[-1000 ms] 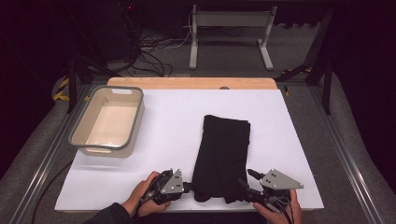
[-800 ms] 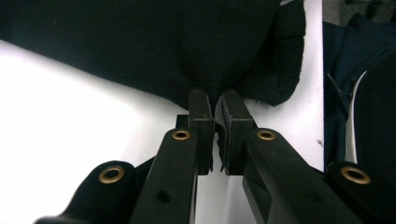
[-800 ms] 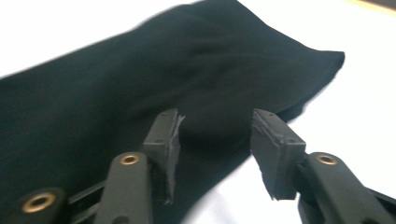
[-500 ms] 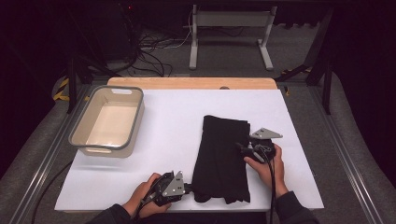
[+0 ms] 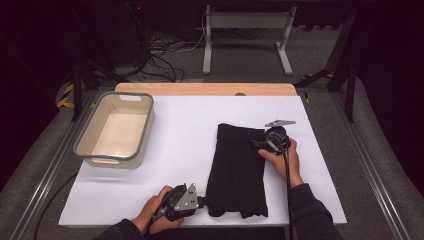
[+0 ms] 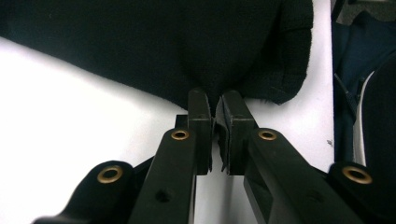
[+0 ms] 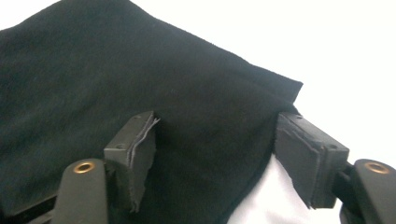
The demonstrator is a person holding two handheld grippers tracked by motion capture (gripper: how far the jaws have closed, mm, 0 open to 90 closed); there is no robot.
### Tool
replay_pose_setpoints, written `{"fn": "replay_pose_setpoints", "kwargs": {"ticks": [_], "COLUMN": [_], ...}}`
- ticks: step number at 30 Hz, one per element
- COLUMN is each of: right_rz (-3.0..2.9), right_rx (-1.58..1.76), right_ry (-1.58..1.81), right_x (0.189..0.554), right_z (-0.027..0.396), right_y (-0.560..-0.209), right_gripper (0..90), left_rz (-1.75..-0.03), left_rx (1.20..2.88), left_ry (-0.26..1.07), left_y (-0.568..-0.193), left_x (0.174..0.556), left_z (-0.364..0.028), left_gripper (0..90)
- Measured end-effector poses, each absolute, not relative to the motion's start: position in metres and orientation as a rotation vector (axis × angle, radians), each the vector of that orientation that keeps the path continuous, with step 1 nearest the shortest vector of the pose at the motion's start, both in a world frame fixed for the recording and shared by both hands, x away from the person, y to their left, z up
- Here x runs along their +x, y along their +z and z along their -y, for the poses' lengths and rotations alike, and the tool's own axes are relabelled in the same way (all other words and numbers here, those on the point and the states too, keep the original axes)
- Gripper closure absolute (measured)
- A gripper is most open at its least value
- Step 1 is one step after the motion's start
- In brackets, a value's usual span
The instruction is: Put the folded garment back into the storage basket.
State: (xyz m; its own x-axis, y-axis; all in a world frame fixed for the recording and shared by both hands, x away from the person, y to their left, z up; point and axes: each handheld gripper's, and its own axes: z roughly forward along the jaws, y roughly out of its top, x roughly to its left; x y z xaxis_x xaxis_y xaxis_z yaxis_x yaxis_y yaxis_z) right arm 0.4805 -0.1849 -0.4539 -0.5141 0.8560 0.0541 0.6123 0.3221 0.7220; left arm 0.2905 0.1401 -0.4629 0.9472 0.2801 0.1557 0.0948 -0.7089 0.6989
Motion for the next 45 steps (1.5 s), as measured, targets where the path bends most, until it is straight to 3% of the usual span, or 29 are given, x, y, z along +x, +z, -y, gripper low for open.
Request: {"fn": "replay_pose_setpoints", "kwargs": {"ticks": [4, 5, 8, 12, 24, 28, 30, 34, 36, 37, 45], "right_rz": [-2.274, -2.286, -2.302, -2.325, -2.267, -2.238, -2.201, -2.155, -2.137, -2.137, -2.215], "right_rx": [1.285, 1.286, 1.276, 1.215, 1.181, 1.172, 1.175, 1.162, 1.141, 1.141, 0.956], "right_ry": [1.021, 1.054, 1.083, 1.047, 1.031, 1.034, 1.029, 1.04, 1.096, 1.096, 1.226], "right_x": [0.483, 0.486, 0.491, 0.495, 0.512, 0.512, 0.51, 0.499, 0.477, 0.477, 0.377], "right_z": [0.182, 0.182, 0.183, 0.18, 0.168, 0.167, 0.169, 0.177, 0.186, 0.186, 0.198], "right_y": [-0.453, -0.453, -0.453, -0.449, -0.445, -0.443, -0.44, -0.432, -0.422, -0.422, -0.408], "right_gripper": [48.9, 60.9, 71.7, 76.9, 79.5, 74.8, 63.9, 61.0, 54.2, 54.2, 38.6], "left_rz": [-0.263, -0.264, -0.264, -0.266, -0.281, -0.287, -0.311, -0.331, -0.361, -0.361, -0.474], "left_rx": [2.354, 2.353, 2.352, 2.348, 2.336, 2.332, 2.328, 2.302, 2.288, 2.288, 2.182], "left_ry": [0.329, 0.33, 0.334, 0.34, 0.371, 0.371, 0.415, 0.419, 0.433, 0.433, 0.462], "left_y": [-0.463, -0.463, -0.463, -0.464, -0.464, -0.463, -0.461, -0.454, -0.451, -0.451, -0.443], "left_x": [0.29, 0.29, 0.29, 0.29, 0.291, 0.292, 0.291, 0.29, 0.29, 0.29, 0.302], "left_z": [-0.14, -0.14, -0.14, -0.139, -0.136, -0.138, -0.139, -0.148, -0.154, -0.154, -0.163], "left_gripper": [85.0, 84.9, 84.8, 84.2, 81.3, 76.1, 67.7, 57.1, 47.6, 44.5, 22.8]}}
